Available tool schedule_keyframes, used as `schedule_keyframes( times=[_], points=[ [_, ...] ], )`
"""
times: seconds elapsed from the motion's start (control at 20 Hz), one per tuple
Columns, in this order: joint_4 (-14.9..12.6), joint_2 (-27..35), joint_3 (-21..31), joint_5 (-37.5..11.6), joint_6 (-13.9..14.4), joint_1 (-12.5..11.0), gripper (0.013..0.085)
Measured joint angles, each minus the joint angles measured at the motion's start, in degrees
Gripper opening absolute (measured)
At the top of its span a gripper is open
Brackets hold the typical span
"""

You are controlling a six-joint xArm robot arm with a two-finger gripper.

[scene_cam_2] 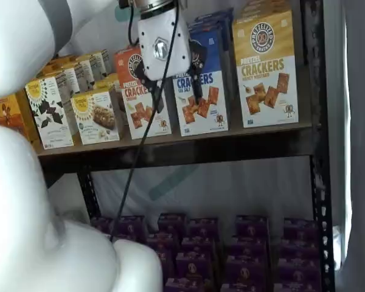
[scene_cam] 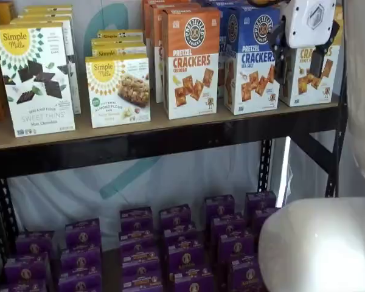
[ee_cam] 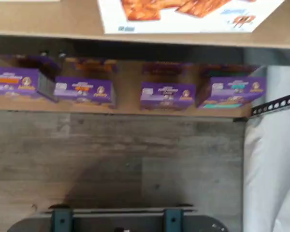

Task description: Retrieve the yellow and white box located on the top shelf, the sixth one from the left

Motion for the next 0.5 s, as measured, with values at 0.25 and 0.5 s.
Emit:
schedule_keyframes(
  times=[0.25,0.5],
  points=[
    [-3.1,0.89,0.42,-2.65,-0.51,0.07,0.085],
    [-5.05,1.52,0.68,-4.15,-0.69,0.09,0.085]
  ],
)
